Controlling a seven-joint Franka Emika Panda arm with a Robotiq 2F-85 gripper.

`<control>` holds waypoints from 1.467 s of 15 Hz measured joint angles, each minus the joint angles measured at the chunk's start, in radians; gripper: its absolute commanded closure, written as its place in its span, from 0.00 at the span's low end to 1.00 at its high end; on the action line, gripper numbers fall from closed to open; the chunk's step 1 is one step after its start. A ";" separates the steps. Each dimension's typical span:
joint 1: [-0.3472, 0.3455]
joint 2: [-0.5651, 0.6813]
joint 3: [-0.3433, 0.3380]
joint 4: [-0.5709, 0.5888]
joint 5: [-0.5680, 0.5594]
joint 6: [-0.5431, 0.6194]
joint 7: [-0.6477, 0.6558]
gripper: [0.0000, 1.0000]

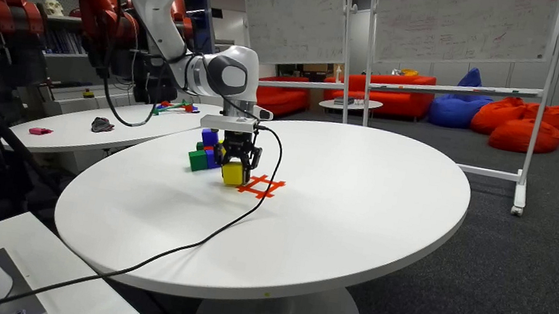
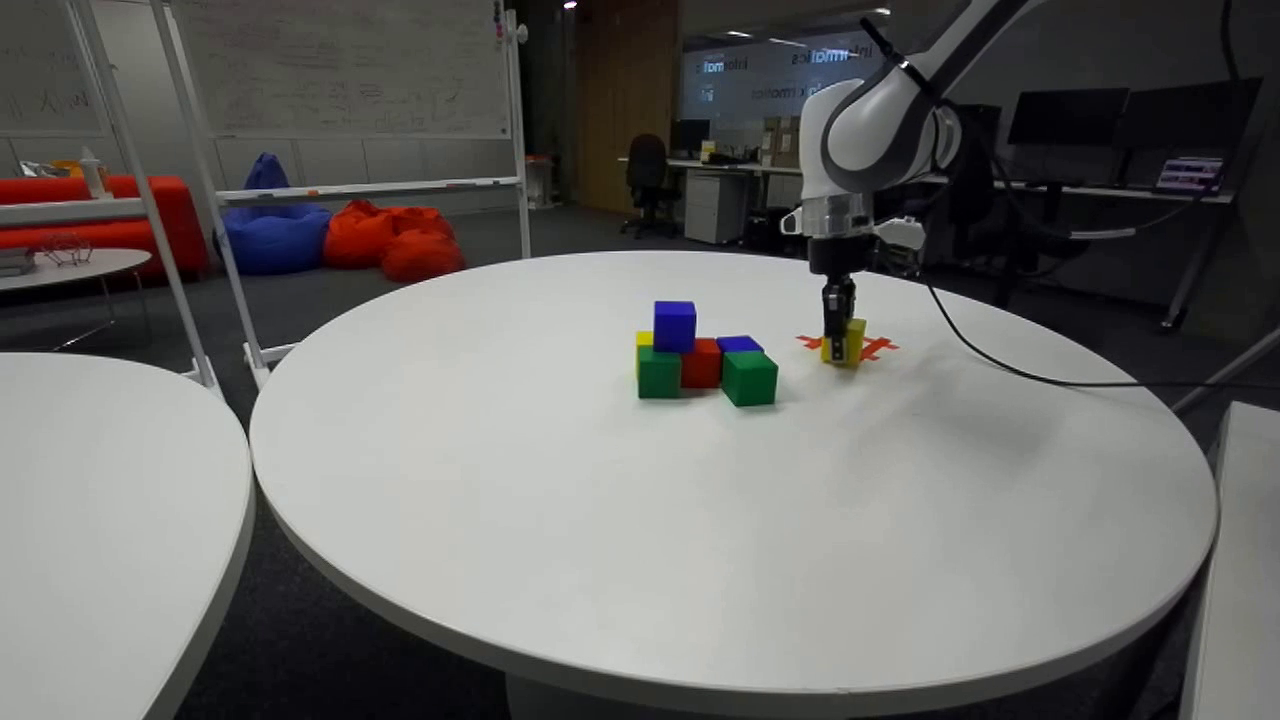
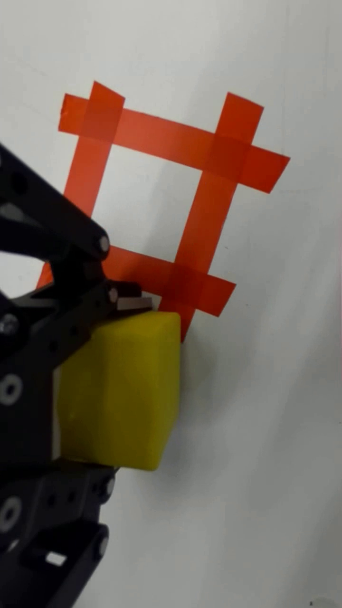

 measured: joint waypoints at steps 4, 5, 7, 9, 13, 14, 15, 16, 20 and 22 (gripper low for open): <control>0.000 -0.045 -0.003 -0.087 0.000 0.075 0.000 0.68; 0.002 -0.063 -0.003 -0.120 0.000 0.105 0.002 0.68; 0.005 -0.103 -0.003 -0.194 -0.001 0.169 0.008 0.68; 0.008 -0.143 -0.003 -0.269 -0.002 0.223 0.023 0.68; 0.020 -0.203 -0.003 -0.377 -0.002 0.289 0.047 0.68; 0.021 -0.217 -0.003 -0.398 -0.002 0.299 0.051 0.68; 0.022 -0.229 -0.003 -0.414 -0.002 0.305 0.055 0.68; 0.023 -0.240 -0.003 -0.427 -0.003 0.309 0.058 0.68; 0.032 -0.265 -0.006 -0.453 -0.003 0.309 0.065 0.68; 0.031 -0.267 -0.007 -0.454 -0.003 0.309 0.065 0.68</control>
